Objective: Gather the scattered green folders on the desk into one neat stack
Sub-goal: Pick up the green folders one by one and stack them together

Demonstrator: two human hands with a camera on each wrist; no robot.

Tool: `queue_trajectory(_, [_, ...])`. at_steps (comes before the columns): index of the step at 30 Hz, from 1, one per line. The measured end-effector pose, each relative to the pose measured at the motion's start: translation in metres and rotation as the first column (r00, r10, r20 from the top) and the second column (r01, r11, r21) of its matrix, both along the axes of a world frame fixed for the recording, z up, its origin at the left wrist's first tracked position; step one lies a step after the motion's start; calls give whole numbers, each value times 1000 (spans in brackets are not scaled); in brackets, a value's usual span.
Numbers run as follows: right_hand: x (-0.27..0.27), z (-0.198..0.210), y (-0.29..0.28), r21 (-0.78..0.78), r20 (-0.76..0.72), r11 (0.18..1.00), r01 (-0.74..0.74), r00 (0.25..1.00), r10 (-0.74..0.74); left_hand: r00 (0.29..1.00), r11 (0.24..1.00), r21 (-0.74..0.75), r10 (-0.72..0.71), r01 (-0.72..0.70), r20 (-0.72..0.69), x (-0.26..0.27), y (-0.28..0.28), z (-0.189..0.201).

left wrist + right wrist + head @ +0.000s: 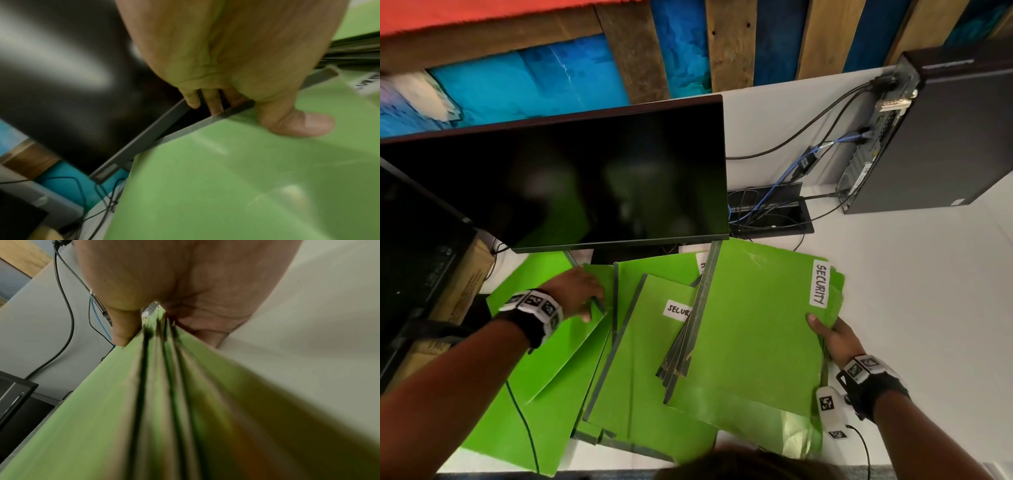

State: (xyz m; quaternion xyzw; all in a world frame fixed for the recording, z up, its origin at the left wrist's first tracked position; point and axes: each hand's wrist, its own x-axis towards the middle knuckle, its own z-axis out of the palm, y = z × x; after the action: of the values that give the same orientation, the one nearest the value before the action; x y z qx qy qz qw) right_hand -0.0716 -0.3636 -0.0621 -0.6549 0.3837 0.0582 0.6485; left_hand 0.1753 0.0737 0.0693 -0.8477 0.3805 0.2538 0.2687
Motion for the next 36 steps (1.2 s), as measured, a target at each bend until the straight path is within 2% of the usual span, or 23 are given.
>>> queue_trajectory(4, [-2, -8, -2, -25, -9, 1000, -11, 1000, 10, 989, 970, -199, 134, -143, -57, 8, 11, 23])
queue_trajectory(7, [-5, -17, -6, -24, -13, 1000, -9, 1000, 8, 976, 893, -395, 184, -216, -117, 0, 0, 37])
queue_trajectory(12, [-5, -15, -6, -41, -23, 999, -17, 1000, 16, 918, 631, -668, 252, -395, -306, -19, -36, 62])
queue_trajectory(14, [-4, -13, -5, -42, -28, 999, -13, 1000, 12, 909, 511, -753, 283, -414, -307, -18, -47, 63])
queue_trajectory(15, [-4, -12, -5, -41, -31, 999, -14, 999, 12, 892, 470, -770, 348, -432, -288, -15, -50, 59])
queue_trajectory(18, [-4, -12, -5, -57, -40, 998, -23, 999, 20, 806, 409, -765, 544, -498, -234, -7, -44, 31])
queue_trajectory(21, [-4, -6, -3, -61, -33, 998, -24, 999, 22, 706, 341, -726, 653, -597, -273, -2, -35, 5])
queue_trajectory(26, [0, 7, 2, -31, -6, 999, -15, 1000, 15, 623, 272, -701, 720, -659, -306, 2, -17, -16])
queue_trajectory(31, [-1, 8, 2, 22, 25, 1000, 2, 1000, -3, 454, 255, -516, 837, -818, -305, -1, 11, -58])
queue_trajectory(32, [-2, 6, 2, 33, 31, 999, 11, 999, -12, 420, 234, -485, 849, -843, -321, -5, 13, -64])
queue_trajectory(33, [-2, 0, 1, 38, 26, 999, 19, 999, -20, 373, 184, -467, 859, -865, -352, -7, 17, -70])
queue_trajectory(36, [-4, -13, -4, 58, 18, 998, 32, 999, -33, 197, -39, -416, 838, -908, -509, -12, 26, -75])
